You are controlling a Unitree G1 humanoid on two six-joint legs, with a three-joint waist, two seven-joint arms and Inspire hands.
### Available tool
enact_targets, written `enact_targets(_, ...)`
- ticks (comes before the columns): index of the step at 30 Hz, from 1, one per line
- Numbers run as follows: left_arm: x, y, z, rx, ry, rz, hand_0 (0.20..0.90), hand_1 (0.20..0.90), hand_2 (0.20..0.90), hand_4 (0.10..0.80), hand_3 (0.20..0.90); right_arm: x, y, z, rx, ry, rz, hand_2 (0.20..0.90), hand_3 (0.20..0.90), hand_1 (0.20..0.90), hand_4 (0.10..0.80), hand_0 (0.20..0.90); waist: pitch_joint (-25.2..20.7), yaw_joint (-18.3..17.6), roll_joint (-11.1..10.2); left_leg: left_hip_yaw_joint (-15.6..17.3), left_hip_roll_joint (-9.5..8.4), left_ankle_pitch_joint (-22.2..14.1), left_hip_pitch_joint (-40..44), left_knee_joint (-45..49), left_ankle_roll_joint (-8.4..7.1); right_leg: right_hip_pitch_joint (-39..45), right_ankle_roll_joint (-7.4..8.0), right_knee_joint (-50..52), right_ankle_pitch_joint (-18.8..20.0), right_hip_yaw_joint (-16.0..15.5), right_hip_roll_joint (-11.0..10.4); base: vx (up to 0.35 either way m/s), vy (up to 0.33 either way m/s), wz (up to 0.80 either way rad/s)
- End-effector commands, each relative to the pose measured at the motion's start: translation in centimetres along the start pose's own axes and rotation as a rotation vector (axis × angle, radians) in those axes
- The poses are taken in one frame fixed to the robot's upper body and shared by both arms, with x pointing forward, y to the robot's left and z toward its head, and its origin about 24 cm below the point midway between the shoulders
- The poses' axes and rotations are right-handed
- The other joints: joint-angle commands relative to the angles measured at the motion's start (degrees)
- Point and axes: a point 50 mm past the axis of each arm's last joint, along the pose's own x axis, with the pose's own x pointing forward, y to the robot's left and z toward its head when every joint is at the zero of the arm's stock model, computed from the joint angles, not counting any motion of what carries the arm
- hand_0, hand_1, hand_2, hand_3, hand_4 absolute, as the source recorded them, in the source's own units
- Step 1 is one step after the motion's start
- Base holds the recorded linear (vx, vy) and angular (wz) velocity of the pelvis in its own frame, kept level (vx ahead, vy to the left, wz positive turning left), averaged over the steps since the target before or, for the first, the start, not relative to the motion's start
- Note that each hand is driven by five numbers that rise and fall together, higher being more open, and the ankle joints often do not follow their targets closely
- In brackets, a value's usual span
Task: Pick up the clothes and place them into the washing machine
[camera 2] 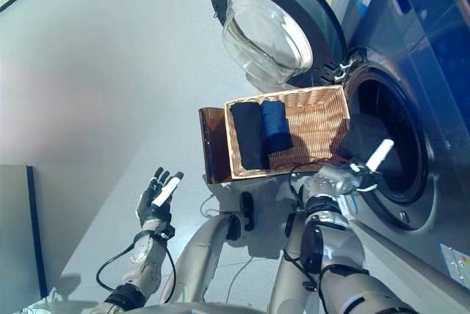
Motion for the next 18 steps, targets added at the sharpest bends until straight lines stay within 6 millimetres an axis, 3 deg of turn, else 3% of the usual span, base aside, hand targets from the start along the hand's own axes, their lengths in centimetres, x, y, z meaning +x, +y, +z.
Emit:
enact_targets(1,0.6,1.5,3.2,0.039,-0.16,0.017,0.9,0.9,0.9,0.8,0.9,0.1,8.8,6.6,0.068,-0.293,0.25,0.2,0.2,0.2,0.3,0.2,-2.28,0.84,1.73,-3.92,0.91,-3.25,-2.5,2.45,-5.17,1.28,-1.4,6.38,-9.0,-1.77,0.93,0.016,0.002,-0.2)
enact_targets(3,0.6,2.0,3.6,0.063,-0.176,0.021,0.9,0.9,0.9,0.8,0.9,0.1,11.5,8.9,0.049,-0.367,0.289,0.2,0.2,0.2,0.3,0.2,-2.59,1.46,2.27,-3.7,0.96,-3.68,-3.0,3.08,-5.01,0.49,-1.53,7.21,-9.3,-1.09,1.07,0.003,0.016,-0.13)
enact_targets(5,0.4,2.8,4.0,0.107,-0.19,0.031,0.9,0.9,0.9,0.8,0.9,0.1,14.7,12.5,0.016,-0.473,0.34,0.2,0.2,0.2,0.3,0.2,-3.08,2.09,2.83,-3.49,0.76,-3.79,-3.68,3.01,-4.99,-0.72,-1.47,7.69,-9.5,-0.45,0.92,0.001,0.041,-0.04)
enact_targets(6,0.3,4.0,4.6,0.13,-0.205,0.059,0.9,0.9,0.9,0.8,0.9,-0.4,17.4,16.3,-0.044,-0.59,0.39,0.2,0.2,0.2,0.3,0.2,-3.85,2.77,3.18,-3.19,0.52,-3.52,-4.25,2.69,-5.09,-1.7,-1.42,8.08,-9.44,0.15,0.56,0.007,0.049,-0.03)
enact_targets(7,0.2,3.8,4.5,0.125,-0.204,0.055,0.9,0.9,0.9,0.8,0.9,-0.6,17.8,16.5,-0.048,-0.596,0.391,0.2,0.2,0.2,0.3,0.2,-3.93,2.9,3.4,-3.09,0.48,-3.48,-4.4,2.63,-5.09,-1.97,-1.41,8.17,-9.45,0.27,0.53,0.001,0.065,-0.01)
enact_targets(9,0.1,4.5,5.2,0.143,-0.237,0.072,0.9,0.9,0.9,0.8,0.9,-1.8,20.5,19.7,-0.118,-0.703,0.453,0.2,0.2,0.2,0.3,0.2,-4.5,3.48,3.7,-2.55,0.25,-2.89,-4.83,1.46,-5.2,-3.26,-1.35,7.91,-9.12,1.06,0.29,-0.01,0.064,-0.01)
enact_targets(10,0.0,4.8,5.4,0.146,-0.245,0.083,0.9,0.9,0.9,0.8,0.9,-2.3,21.4,20.5,-0.129,-0.729,0.475,0.2,0.2,0.2,0.3,0.2,-4.62,3.86,3.72,-2.32,0.2,-2.63,-5.05,1.05,-5.28,-3.59,-1.35,7.62,-8.88,1.19,0.12,-0.004,0.082,-0.08)
enact_targets(11,-0.1,5.2,5.9,0.131,-0.266,0.109,0.9,0.9,0.9,0.8,0.9,-4.5,23.6,20.8,-0.145,-0.773,0.576,0.2,0.2,0.2,0.3,0.2,-4.83,3.9,3.8,-1.73,0.23,-2.06,-5.25,-0.43,-5.38,-4.24,-1.33,6.69,-8.41,1.53,0.25,0.0,0.054,-0.14)
enact_targets(14,-0.2,5.6,5.9,0.108,-0.273,0.146,0.9,0.9,0.9,0.8,0.9,-6.1,25.2,20.7,-0.214,-0.83,0.65,0.2,0.2,0.2,0.3,0.2,-4.96,4.04,3.97,-1.4,0.23,-1.2,-5.04,-2.71,-5.55,-4.58,-1.37,5.52,-7.84,1.82,0.35,0.027,0.024,-0.17)
enact_targets(18,-0.1,5.5,6.4,0.084,-0.3,0.154,0.9,0.9,0.9,0.8,0.9,-6.8,25.8,19.7,-0.266,-0.841,0.681,0.2,0.2,0.2,0.3,0.2,-4.94,3.58,3.79,-1.38,0.11,0.03,-4.47,-5.27,-5.93,-4.18,-1.49,3.88,-7.17,1.68,0.66,0.022,0.0,-0.05)
